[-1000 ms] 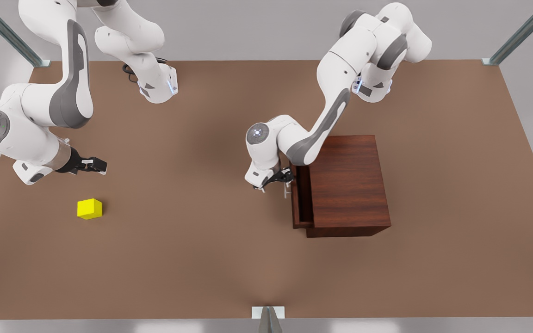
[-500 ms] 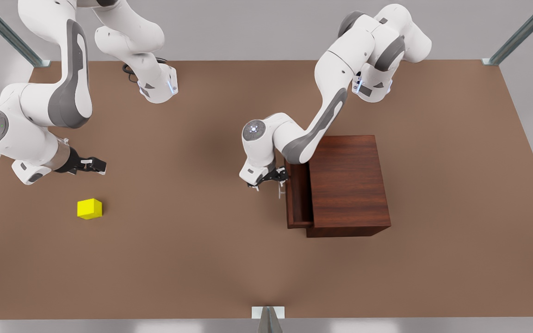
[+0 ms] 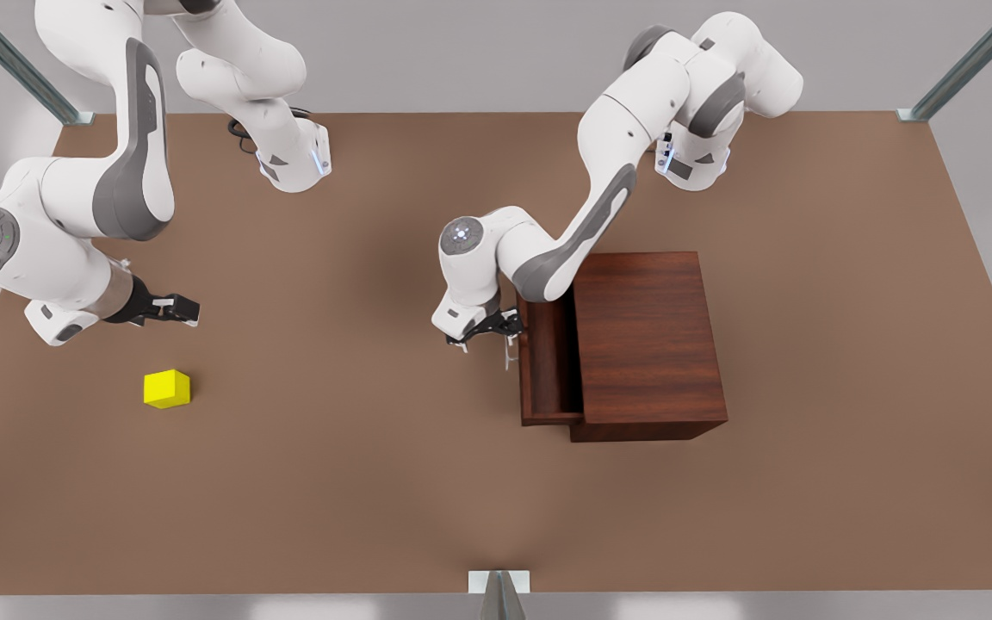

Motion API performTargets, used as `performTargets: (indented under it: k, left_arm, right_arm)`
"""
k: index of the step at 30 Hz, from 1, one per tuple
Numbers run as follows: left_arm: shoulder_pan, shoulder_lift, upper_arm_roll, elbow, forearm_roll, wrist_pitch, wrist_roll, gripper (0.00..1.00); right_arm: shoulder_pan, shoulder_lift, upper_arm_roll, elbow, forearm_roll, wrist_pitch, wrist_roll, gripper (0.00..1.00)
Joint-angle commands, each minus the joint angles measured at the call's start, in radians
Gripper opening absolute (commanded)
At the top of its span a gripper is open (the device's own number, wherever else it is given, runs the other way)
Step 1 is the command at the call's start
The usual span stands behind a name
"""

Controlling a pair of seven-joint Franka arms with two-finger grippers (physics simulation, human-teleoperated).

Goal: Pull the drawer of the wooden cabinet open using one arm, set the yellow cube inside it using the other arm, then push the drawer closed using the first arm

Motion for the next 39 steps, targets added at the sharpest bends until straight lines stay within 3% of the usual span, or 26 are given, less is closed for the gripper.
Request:
performTargets:
  k: [1, 4, 7, 10, 13, 16, 17, 18, 24, 39]
  left_arm:
    - [0.0, 0.001, 0.0, 0.002, 0.001, -0.002, -0.014, 1.0]
    - [-0.002, -0.006, 0.0, 0.011, 0.001, -0.028, -0.001, 1.0]
    - [0.001, -0.038, -0.043, 0.175, -0.044, -0.319, 0.082, 1.0]
    - [0.026, -0.074, -0.046, 0.175, -0.042, -0.382, 0.152, 1.0]
    - [0.173, -0.177, -0.049, 0.171, -0.044, -0.541, 0.431, 1.0]
    - [0.625, -0.35, -0.045, 0.099, -0.231, -0.709, 1.053, 1.0]
    - [0.717, -0.569, -0.043, -0.249, -0.262, -0.44, 1.084, 1.0]
    - [0.73, -0.696, -0.032, -0.457, -0.26, -0.305, 1.119, 1.0]
    - [0.734, -0.716, -0.006, -0.418, -0.257, -0.313, 1.119, 1.0]
    - [0.724, -0.707, -0.011, -0.417, -0.263, -0.342, 1.116, 1.0]
  right_arm:
    - [0.0, -0.001, 0.0, 0.001, 0.0, 0.0, -0.001, 1.0]
    - [0.0, -0.001, 0.0, 0.001, 0.001, 0.0, 0.0, 1.0]
    - [0.0, -0.001, 0.0, 0.043, -0.002, -0.011, 0.0, 1.0]
    - [-0.004, -0.002, 0.0, 0.09, -0.003, -0.07, 0.017, 1.0]
    - [-0.013, -0.002, -0.019, 0.093, 0.004, -0.08, 0.218, 1.0]
    - [-0.037, 0.044, -0.022, 0.099, 0.004, -0.055, 1.049, 1.0]
    - [-0.053, 0.059, -0.017, 0.105, 0.0, 0.023, 1.221, 1.0]
    - [-0.056, 0.076, -0.016, 0.054, 0.011, 0.117, 1.226, 1.0]
    - [-0.102, 0.107, -0.019, -0.151, 0.067, 0.523, 1.33, 1.0]
    - [-0.24, 0.338, -0.019, -0.099, 0.049, 0.565, 1.327, 1.0]
